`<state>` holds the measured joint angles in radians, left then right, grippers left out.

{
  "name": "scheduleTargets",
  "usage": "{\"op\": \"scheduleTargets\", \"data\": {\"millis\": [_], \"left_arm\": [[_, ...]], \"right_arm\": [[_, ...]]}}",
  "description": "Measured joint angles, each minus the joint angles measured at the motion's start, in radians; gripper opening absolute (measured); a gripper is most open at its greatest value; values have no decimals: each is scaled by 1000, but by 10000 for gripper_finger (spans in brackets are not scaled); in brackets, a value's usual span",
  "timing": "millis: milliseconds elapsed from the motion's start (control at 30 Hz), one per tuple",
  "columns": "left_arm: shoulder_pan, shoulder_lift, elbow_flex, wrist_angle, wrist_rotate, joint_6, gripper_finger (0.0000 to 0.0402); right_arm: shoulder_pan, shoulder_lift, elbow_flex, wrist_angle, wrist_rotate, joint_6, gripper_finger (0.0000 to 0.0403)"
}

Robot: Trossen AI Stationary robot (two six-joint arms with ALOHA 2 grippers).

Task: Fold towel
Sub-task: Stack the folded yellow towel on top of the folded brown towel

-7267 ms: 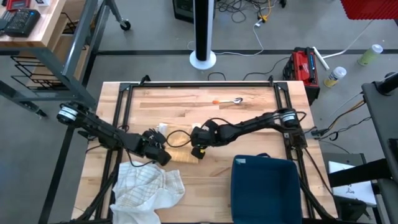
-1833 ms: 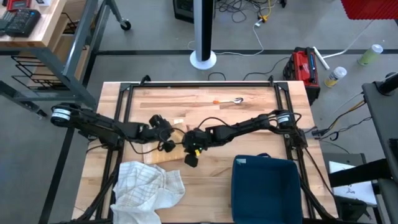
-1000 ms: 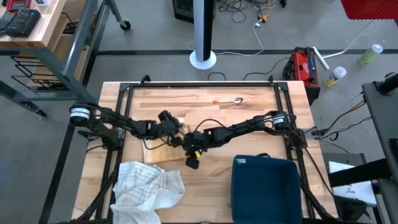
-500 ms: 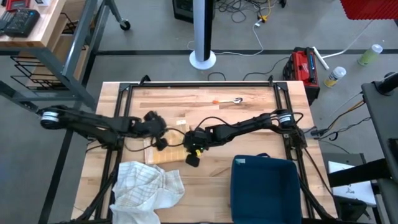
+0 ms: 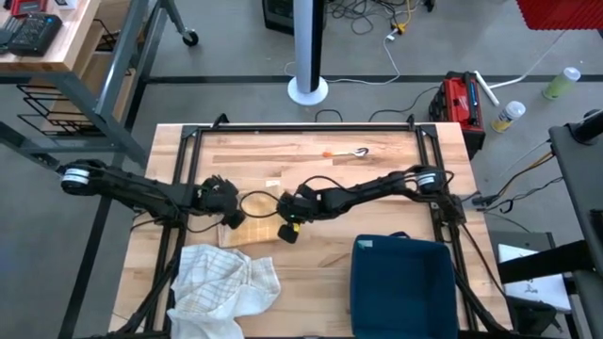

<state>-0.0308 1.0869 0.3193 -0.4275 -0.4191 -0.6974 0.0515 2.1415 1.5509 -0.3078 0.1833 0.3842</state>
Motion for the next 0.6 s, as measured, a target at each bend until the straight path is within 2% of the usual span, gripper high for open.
{"op": "scheduleTargets", "data": {"millis": [200,300,600], "left_arm": [[-1,-15,-2,-1,2,-16,0],[-3,-38,25,-55,24,-2,0],[-17,-61,152,-447,25,-122,0]], "right_arm": [[-6,49,-3,1,2,1,0],[-8,57,0,-13,7,10,0],[-6,41,-1,-76,20,17,0]]}}
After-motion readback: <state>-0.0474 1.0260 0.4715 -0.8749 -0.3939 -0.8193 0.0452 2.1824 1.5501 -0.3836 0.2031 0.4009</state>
